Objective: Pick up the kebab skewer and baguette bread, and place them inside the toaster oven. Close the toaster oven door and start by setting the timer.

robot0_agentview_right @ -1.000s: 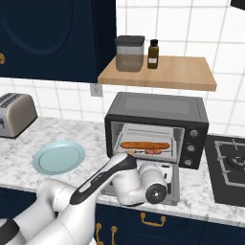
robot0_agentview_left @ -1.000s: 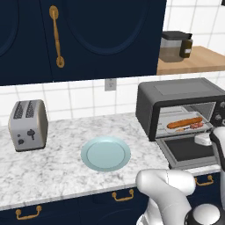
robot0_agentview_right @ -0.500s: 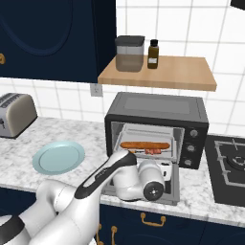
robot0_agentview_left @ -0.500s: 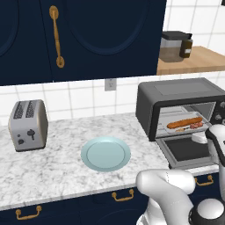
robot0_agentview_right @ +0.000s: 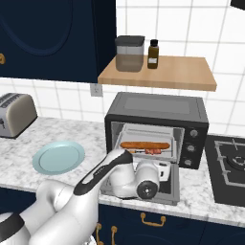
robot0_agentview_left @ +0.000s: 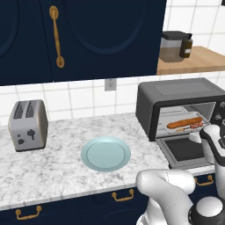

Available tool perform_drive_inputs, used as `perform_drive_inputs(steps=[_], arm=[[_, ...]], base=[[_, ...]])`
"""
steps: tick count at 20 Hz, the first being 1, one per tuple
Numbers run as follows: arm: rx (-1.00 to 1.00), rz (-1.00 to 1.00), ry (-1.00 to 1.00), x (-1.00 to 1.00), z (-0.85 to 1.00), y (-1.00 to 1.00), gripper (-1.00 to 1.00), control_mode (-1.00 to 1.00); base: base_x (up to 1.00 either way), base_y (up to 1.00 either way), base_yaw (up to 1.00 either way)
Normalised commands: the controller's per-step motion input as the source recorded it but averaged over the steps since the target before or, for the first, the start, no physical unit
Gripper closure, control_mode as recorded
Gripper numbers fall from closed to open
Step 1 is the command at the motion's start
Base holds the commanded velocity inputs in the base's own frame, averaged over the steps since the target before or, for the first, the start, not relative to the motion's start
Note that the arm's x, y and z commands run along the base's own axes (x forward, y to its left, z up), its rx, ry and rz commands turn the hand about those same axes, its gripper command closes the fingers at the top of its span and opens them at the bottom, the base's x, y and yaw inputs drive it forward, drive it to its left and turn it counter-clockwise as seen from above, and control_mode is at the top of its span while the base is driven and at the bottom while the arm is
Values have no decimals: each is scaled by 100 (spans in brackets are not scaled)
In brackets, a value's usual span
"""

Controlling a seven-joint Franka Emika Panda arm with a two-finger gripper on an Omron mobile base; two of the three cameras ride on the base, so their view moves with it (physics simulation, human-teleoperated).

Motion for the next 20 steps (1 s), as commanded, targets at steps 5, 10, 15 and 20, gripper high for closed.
perform_drive_inputs(steps=[5, 10, 15, 20], arm=[[0, 0, 0, 19, -12, 0, -100, -100], [0, 0, 0, 17, -9, 0, -100, -100], [0, 0, 0, 18, -1, 0, -100, -100], [0, 0, 0, 11, -5, 0, -100, -100]], base=[[0, 0, 0], [0, 0, 0], [0, 0, 0], [0, 0, 0]])
